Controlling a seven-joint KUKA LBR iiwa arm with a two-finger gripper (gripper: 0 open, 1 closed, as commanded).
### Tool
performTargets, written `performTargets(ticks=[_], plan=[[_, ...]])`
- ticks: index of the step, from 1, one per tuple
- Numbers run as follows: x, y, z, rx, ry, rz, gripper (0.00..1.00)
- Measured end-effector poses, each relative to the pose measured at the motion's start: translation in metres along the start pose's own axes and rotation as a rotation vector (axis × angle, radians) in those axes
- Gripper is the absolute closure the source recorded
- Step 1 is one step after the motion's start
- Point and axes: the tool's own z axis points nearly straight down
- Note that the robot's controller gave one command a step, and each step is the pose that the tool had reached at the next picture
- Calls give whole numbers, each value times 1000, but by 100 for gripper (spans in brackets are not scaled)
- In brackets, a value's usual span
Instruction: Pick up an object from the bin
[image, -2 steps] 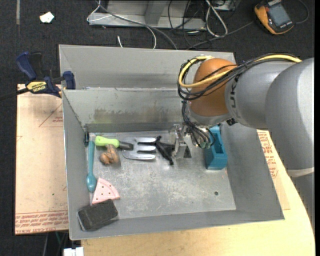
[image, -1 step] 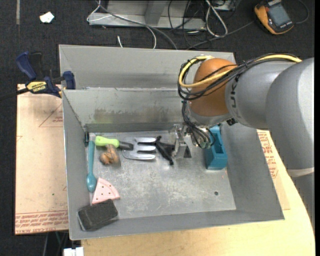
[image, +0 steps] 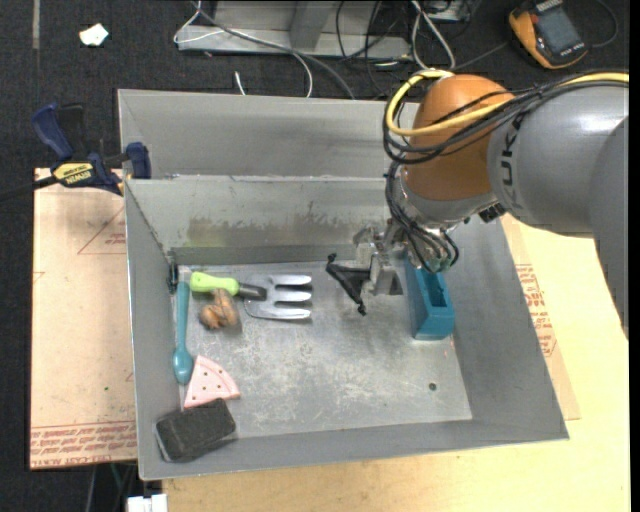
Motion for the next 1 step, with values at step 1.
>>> performTargets(ticks=[1], plan=[[19, -1, -80, 0, 2, -40, 100]])
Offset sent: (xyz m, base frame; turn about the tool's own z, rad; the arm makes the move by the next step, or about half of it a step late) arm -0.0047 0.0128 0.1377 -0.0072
